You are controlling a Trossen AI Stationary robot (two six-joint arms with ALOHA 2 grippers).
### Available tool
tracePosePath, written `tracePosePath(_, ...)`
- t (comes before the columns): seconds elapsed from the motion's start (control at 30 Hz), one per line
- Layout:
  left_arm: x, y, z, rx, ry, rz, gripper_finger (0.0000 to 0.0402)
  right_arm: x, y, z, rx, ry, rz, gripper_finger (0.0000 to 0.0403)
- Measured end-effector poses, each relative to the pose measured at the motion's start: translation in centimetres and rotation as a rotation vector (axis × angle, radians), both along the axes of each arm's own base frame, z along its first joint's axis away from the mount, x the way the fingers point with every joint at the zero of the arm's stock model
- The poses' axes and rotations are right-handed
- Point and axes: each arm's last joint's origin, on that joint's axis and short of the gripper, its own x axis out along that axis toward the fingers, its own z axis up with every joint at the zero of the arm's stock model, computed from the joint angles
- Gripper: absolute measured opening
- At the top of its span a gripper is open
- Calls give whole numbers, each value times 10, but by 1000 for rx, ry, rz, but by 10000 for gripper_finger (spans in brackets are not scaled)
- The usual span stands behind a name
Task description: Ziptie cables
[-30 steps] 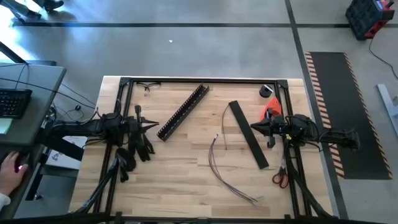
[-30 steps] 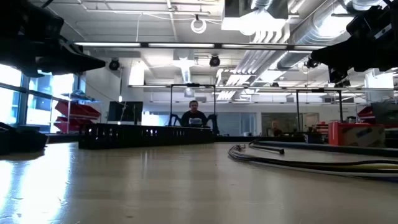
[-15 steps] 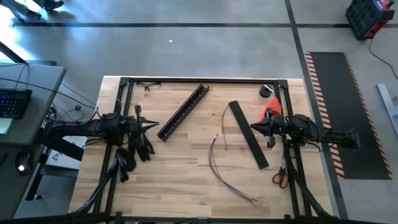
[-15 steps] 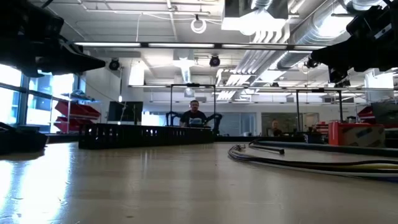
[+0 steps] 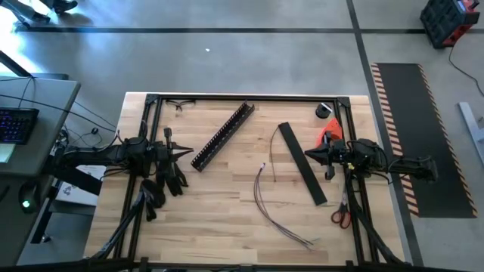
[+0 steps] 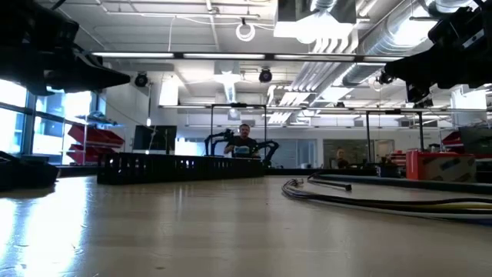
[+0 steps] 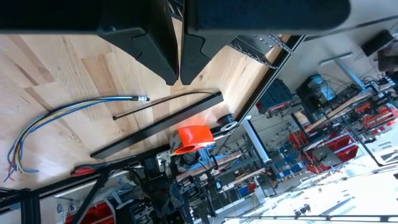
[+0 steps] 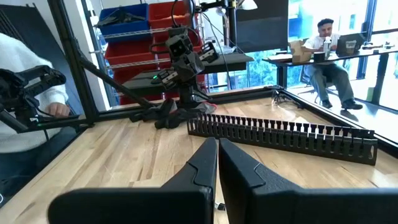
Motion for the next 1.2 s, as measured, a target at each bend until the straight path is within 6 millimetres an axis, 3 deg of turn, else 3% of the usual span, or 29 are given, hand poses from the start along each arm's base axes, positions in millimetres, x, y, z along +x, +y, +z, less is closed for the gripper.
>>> tracePosePath(1.07, 0, 0, 0, 0, 0, 0, 0, 0, -2, 1, -15, -9, -55, 0)
tracePosePath(1.2, 0, 0, 0, 0, 0, 0, 0, -3, -5, 18, 214, -219, -159, 0)
